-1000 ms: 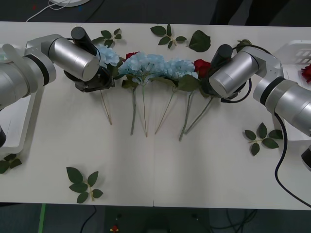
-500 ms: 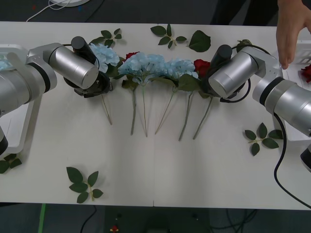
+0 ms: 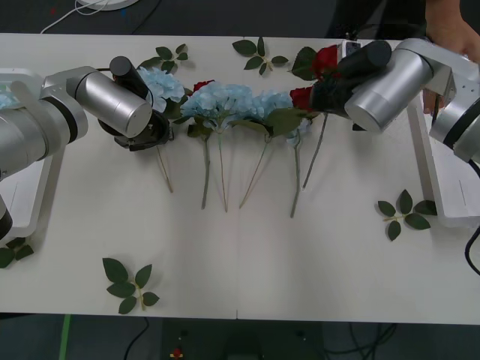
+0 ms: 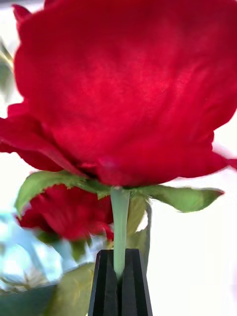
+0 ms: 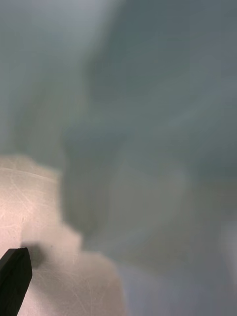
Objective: Place the red flowers into the right box and the blue flowers into the left box. If a person shows an open palm, hand one flower to the person first, then continue sorting.
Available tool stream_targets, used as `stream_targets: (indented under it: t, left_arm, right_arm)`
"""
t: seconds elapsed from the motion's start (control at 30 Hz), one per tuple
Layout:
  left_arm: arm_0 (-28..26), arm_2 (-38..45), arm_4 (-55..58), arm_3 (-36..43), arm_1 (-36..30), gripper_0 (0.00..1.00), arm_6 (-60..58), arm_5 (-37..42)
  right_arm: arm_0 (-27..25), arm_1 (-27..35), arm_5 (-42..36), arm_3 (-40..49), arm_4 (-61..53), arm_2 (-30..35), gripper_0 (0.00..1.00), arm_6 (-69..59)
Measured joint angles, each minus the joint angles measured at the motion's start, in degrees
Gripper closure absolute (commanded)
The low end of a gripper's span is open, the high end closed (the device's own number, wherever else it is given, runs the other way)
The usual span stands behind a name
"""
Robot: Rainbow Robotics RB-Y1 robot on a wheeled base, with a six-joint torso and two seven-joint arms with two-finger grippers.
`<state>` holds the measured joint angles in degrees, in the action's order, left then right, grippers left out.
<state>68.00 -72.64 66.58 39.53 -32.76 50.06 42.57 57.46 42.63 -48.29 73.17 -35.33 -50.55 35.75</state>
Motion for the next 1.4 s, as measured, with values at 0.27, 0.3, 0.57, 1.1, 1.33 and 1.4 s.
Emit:
stream_targets:
  t: [0.27,0.3,0.57,1.1,1.33,1.4]
  left_arm:
    - [-0.05,0.00,0.00,-0.03,0.01,0.00,0.00,-0.02]
    - [-0.05,0.00,0.00,-0.04,0.01,0.00,0.00,-0.02]
    - [-0.10,0.00,-0.01,-0.05,0.01,0.00,0.00,-0.04]
    - [-0.16,0.00,-0.01,-0.07,0.02,0.00,0.00,-0.06]
    - [-0.16,0.00,-0.01,-0.07,0.02,0.00,0.00,-0.06]
    - [-0.16,0.00,-0.01,-0.07,0.02,0.00,0.00,-0.06]
  right_arm:
    - [-4.24,10.58,17.03,8.66,6.29,0.55,1.00,0.00]
    - [-5.10,11.49,18.34,9.49,7.25,1.04,1.00,0.00]
    - [-15.95,14.08,27.77,17.02,17.37,14.08,1.00,0.00]
    - [-24.42,14.08,34.21,20.68,26.08,31.47,1.00,0.00]
    - [-24.42,14.08,35.76,19.75,31.23,34.87,1.00,0.00]
    - [-24.42,14.08,37.23,18.63,32.49,35.69,1.00,0.00]
